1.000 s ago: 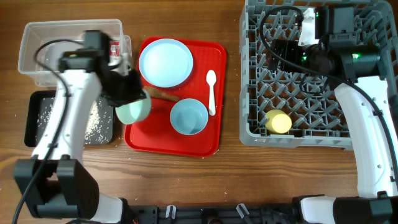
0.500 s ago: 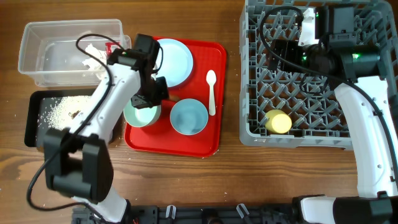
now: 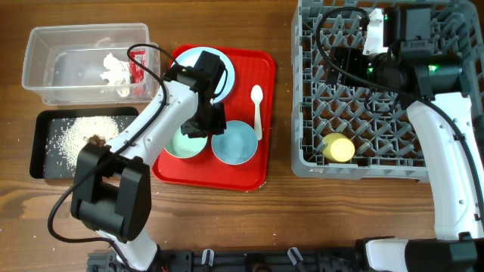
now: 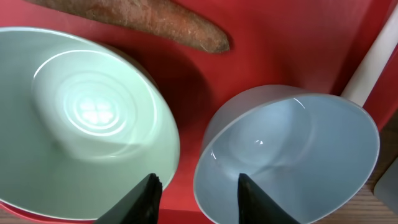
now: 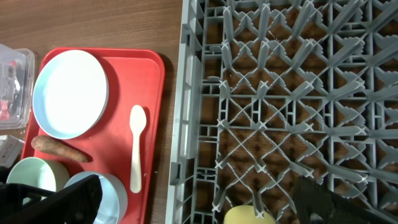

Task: Sort waste into correct bins and load items into the dishwasher rack
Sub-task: 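Return the emptied mint-green bowl to the red tray with the left gripper, then grasp the rim of the light-blue plate with the left gripper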

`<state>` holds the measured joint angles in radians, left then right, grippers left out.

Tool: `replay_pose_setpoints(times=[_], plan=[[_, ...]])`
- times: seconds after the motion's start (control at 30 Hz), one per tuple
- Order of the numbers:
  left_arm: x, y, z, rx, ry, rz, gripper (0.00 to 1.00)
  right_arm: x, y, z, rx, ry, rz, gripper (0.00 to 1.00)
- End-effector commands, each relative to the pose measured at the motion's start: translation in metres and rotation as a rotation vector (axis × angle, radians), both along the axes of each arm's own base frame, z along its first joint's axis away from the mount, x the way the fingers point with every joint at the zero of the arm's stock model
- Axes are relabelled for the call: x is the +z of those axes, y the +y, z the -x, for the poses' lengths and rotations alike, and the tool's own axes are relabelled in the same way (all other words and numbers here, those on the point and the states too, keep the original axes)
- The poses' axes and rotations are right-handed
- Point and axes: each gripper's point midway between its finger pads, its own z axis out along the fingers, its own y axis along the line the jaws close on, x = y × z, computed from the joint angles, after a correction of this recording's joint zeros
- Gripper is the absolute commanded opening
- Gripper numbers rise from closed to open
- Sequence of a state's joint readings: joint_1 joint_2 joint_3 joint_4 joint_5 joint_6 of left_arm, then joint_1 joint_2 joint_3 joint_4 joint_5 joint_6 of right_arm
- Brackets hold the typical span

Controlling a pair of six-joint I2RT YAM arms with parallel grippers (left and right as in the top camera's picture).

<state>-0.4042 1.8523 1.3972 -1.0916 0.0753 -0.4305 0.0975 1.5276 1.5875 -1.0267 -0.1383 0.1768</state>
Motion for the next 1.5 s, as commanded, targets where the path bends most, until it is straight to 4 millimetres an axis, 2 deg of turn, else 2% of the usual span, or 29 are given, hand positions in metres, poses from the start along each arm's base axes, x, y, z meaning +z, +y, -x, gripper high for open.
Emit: replay_pose_setpoints(times=[0.0, 0.1, 0.23, 0.3, 0.37, 0.47, 0.67, 0.87, 1.1, 1.23, 1.33, 1.4, 1.47], plan=[[0.002, 0.004, -0.006, 0.008, -0.016, -0.008, 0.41, 0.006, 0.004, -0.001, 0.027, -0.022, -0.002, 1.00], [0.015, 0.000, -0.019, -0.045, -0.064, 0.008, 0.41, 0.007, 0.004, -0.002, 0.027, -0.027, -0.003, 1.00], [0.049, -0.010, -0.054, -0.157, -0.211, 0.026, 0.46, 0.007, 0.004, -0.001, 0.026, -0.025, -0.003, 1.00], [0.058, -0.017, -0.073, -0.253, -0.304, 0.032, 0.50, 0.007, 0.004, -0.001, 0.026, -0.024, -0.003, 1.00], [0.058, -0.023, -0.088, -0.345, -0.370, 0.031, 0.50, 0.007, 0.004, -0.001, 0.026, -0.023, -0.002, 1.00], [0.049, -0.029, -0.102, -0.448, -0.411, 0.019, 0.51, 0.007, 0.004, -0.001, 0.026, -0.023, -0.002, 1.00], [0.009, -0.036, -0.120, -0.596, -0.407, -0.009, 0.53, 0.006, 0.004, -0.001, 0.026, -0.021, -0.003, 1.00], [-0.015, -0.040, -0.132, -0.601, -0.413, -0.014, 0.54, 0.006, 0.004, 0.000, 0.026, -0.019, -0.003, 1.00], [-0.047, -0.042, -0.135, -0.606, -0.375, -0.018, 0.52, 0.006, 0.004, -0.001, 0.026, -0.020, -0.003, 1.00], [-0.056, -0.043, -0.139, -0.602, -0.378, -0.018, 0.46, 0.002, 0.004, -0.002, 0.026, -0.008, -0.002, 1.00], [-0.060, -0.044, -0.140, -0.591, -0.377, -0.017, 0.37, -0.003, 0.004, -0.003, 0.026, 0.005, -0.001, 1.00], [-0.062, -0.043, -0.141, -0.569, -0.377, -0.016, 0.27, -0.005, 0.004, -0.004, 0.026, 0.013, 0.000, 1.00], [-0.063, -0.043, -0.141, -0.567, -0.375, -0.015, 0.25, -0.006, 0.004, -0.004, 0.026, 0.014, 0.000, 1.00]])
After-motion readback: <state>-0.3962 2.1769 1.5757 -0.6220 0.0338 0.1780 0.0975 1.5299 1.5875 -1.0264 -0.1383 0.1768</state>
